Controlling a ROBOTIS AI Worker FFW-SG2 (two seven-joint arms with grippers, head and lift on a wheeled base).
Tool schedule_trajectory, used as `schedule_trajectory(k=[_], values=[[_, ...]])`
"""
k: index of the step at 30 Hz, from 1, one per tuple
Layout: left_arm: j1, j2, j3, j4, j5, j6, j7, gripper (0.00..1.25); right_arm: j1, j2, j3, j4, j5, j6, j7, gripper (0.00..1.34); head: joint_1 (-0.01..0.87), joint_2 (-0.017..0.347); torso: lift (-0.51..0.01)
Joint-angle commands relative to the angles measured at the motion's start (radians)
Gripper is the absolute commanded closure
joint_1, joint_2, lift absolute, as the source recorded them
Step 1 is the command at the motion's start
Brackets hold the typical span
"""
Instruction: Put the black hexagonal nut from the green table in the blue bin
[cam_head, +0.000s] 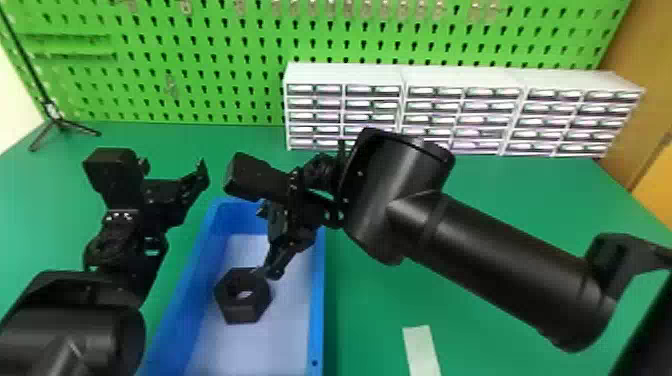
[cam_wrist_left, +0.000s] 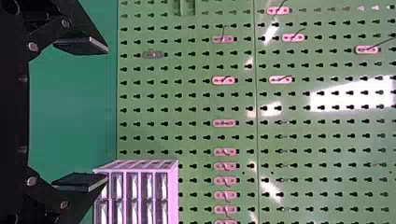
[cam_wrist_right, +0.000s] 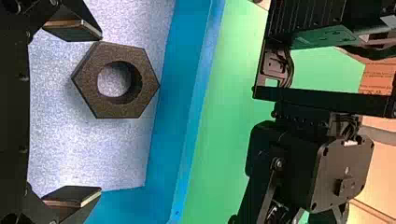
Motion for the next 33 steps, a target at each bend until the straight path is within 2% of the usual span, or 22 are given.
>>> schedule_trajectory(k=[1, 11, 18, 24, 33], values=[[0.003, 0.000, 0.002, -0.002, 0.002, 0.000, 0.000, 0.30, 0.017, -0.006, -0.056, -0.006, 0.010, -0.001, 0.014, 0.14, 0.683, 0.028, -0.096], [0.005, 0.000, 0.007, -0.014, 0.002, 0.000, 0.000, 0.30, 0.054, -0.020, -0.214, -0.008, 0.063, -0.001, 0.093, 0.14, 0.683, 0.028, -0.096], [0.005, 0.000, 0.010, -0.020, 0.000, 0.000, 0.000, 0.30, 0.097, -0.018, -0.355, -0.008, 0.105, -0.001, 0.123, 0.14, 0.683, 0.028, -0.096], [0.006, -0.001, 0.010, -0.025, 0.000, 0.000, 0.000, 0.30, 0.135, -0.012, -0.484, -0.008, 0.134, -0.002, 0.126, 0.14, 0.683, 0.028, -0.096], [0.006, -0.003, 0.010, -0.032, 0.005, 0.000, 0.000, 0.30, 0.214, 0.012, -0.714, -0.006, 0.182, -0.021, 0.107, 0.14, 0.683, 0.028, -0.096]])
